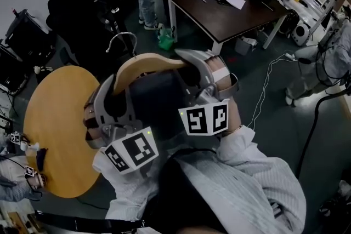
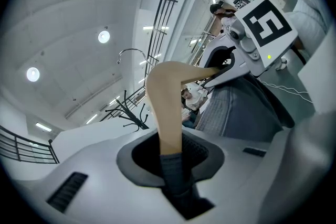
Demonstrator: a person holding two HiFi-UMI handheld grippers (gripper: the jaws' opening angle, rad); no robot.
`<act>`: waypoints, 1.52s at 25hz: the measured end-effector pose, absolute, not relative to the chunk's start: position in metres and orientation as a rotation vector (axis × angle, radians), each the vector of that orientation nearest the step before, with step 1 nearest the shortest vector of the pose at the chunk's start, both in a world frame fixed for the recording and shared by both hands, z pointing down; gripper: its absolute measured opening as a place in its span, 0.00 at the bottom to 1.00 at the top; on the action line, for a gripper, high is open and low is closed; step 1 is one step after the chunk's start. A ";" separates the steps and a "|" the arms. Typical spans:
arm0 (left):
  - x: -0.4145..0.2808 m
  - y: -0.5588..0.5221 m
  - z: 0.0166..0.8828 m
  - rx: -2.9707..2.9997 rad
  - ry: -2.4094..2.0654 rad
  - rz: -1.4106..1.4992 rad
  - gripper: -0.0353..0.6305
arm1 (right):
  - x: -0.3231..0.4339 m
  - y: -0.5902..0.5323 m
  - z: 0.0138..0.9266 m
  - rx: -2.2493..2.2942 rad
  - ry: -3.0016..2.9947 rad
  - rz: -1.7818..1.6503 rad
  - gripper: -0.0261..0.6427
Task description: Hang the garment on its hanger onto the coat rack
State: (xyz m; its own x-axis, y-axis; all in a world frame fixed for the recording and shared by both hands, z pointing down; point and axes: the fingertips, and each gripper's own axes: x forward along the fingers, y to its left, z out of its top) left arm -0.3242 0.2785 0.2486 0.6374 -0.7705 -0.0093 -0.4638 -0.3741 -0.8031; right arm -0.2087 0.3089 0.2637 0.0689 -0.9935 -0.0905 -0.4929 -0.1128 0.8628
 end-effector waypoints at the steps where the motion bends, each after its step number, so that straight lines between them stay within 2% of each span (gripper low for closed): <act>1: -0.323 0.281 0.249 -2.034 0.967 -0.472 0.17 | -0.208 0.311 0.264 1.687 -1.496 -0.963 0.13; 16: -0.276 0.260 0.278 -2.072 0.970 -0.520 0.17 | -0.160 0.290 0.294 1.673 -1.554 -0.892 0.14; 38: -0.120 0.005 0.284 -2.031 0.926 -0.514 0.17 | -0.005 0.033 0.305 1.731 -1.575 -0.877 0.14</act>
State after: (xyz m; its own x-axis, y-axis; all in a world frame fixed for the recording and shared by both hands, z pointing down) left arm -0.1200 0.0053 0.2837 0.6455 -0.7633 0.0267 -0.4257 -0.3886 -0.8172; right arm -0.0047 0.0327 0.3055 0.0633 -0.9962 -0.0603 -0.5756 -0.0858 0.8132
